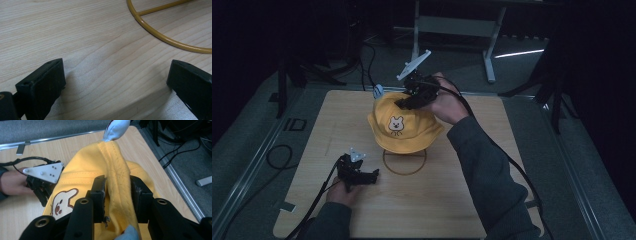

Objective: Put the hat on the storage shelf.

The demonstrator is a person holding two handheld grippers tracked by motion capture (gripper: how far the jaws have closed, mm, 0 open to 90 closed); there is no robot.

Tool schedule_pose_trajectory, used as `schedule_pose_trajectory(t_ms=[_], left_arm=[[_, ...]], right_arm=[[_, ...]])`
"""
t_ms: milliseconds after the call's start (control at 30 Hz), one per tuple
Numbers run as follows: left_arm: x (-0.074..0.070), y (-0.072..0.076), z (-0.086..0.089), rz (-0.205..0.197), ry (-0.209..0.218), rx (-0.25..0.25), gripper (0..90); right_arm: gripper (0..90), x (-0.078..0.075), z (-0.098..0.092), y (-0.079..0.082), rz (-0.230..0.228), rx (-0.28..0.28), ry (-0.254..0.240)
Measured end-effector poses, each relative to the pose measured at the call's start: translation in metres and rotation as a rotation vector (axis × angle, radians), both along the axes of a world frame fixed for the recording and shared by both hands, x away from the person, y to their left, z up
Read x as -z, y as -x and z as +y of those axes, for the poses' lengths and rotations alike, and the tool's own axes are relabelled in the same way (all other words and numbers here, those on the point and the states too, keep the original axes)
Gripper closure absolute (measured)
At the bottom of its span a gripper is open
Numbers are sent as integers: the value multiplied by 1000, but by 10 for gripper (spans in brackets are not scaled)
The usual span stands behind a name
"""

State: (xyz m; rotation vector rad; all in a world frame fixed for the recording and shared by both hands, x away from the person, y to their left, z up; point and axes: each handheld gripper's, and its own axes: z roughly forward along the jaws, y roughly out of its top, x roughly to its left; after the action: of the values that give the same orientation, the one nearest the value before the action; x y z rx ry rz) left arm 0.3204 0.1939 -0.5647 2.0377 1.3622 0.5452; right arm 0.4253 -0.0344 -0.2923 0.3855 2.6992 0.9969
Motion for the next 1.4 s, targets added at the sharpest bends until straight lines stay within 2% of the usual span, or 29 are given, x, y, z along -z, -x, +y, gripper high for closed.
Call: schedule_pose_trajectory(t_ms=[333, 400, 633, 767, 900, 1000, 1167, 1400], left_arm=[[0, 0, 0, -1, 1, -1, 19], [0, 0, 0, -2, 2, -2, 19], [0, 0, 0, -1, 0, 0, 19], [0, 0, 0, 0, 1, 0, 19], [0, 0, 0, -2, 2, -2, 19], [0, 0, 0, -2, 2, -1, 19], [0, 0, 0, -2, 2, -1, 19], [0, 0, 0, -2, 3, -2, 19]], right_arm=[[631, 0, -1, 2, 10, 0, 24], [599, 1, -4, 2, 34, 2, 33], [536, 1, -9, 3, 43, 8, 15], [409, 1, -11, 5, 41, 30, 33], [281, 0, -14, 9, 20, 86, 30], [218, -3, -18, 12, 7, 101, 4], [161, -10, -27, 17, -23, 120, -42], [167, -21, -43, 25, -50, 113, -122]])
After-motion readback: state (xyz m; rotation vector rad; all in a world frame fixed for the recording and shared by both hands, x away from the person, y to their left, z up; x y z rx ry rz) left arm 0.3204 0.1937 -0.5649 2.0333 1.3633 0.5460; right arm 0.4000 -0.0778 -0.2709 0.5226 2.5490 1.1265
